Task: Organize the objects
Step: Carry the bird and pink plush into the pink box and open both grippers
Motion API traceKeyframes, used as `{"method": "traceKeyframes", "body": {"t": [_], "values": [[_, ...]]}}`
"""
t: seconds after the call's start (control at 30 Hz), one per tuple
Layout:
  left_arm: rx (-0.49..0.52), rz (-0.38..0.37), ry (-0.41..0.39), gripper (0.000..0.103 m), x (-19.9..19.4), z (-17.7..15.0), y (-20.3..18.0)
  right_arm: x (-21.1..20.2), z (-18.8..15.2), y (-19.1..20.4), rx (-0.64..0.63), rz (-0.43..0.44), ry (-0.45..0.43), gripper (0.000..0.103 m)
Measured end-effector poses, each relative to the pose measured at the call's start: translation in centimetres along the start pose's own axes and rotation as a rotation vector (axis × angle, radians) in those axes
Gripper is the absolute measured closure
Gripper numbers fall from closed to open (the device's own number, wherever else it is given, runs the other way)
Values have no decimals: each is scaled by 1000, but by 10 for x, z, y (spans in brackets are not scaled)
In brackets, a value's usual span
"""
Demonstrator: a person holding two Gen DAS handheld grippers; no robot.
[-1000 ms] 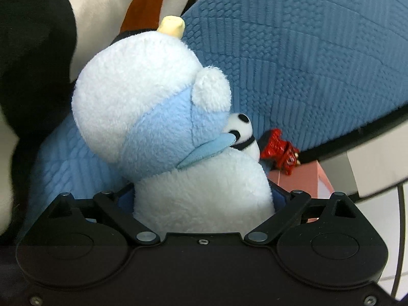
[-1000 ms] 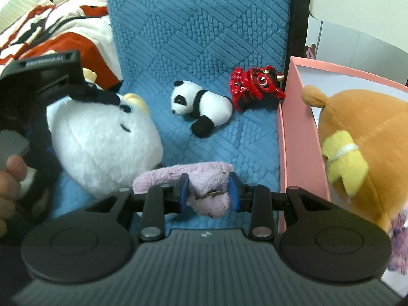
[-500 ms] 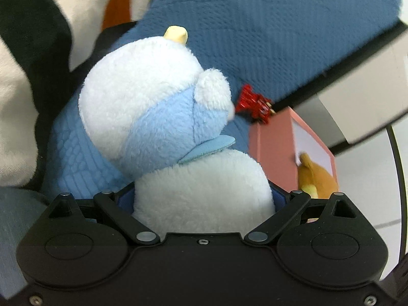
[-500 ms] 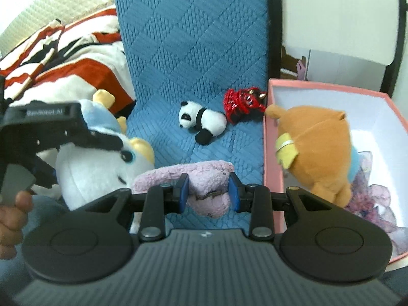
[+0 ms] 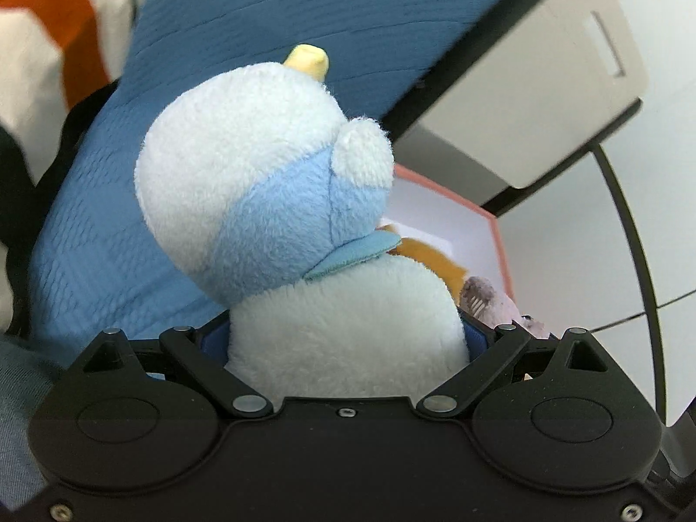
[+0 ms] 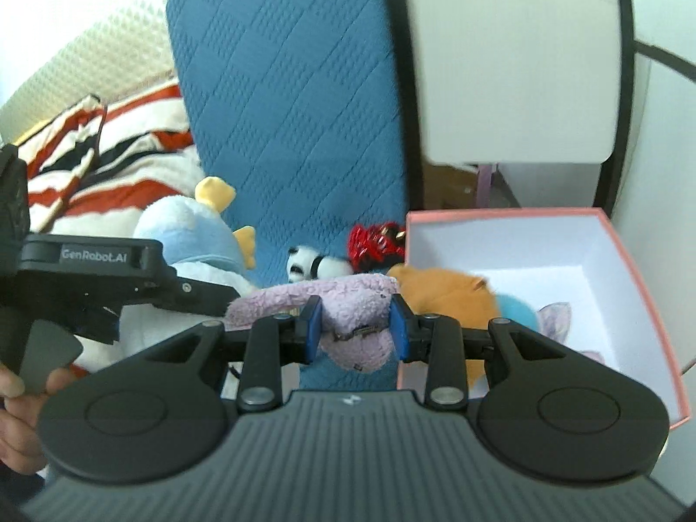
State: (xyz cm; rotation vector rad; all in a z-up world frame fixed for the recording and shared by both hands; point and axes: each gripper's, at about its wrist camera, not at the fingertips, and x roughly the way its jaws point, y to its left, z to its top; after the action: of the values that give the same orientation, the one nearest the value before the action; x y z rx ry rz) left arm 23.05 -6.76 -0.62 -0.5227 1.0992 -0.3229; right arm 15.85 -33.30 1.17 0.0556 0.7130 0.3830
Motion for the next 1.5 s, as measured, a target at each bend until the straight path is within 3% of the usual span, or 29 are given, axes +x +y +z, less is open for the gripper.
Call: {"method": "traceKeyframes", "body": {"t": [0.37,0.57,0.8,1.13,1.5], "values": [[110,-53,-27,8,-1,34,-107,-44,45,-59,52,-48,-76,67],[174,-66,-9,8,21,38,-161,-53,48,-100,88,-91,-86,67],[244,-51,38,8,71,37,-209,-48,33,-157,151,-149,-56,67],[331,-16,134,8,150,16,-262,-34,-15,-220,205,-250,23,67],[394,57,213,8,208,-1,-278,-2,-53,-255,243,-229,131,67]]}}
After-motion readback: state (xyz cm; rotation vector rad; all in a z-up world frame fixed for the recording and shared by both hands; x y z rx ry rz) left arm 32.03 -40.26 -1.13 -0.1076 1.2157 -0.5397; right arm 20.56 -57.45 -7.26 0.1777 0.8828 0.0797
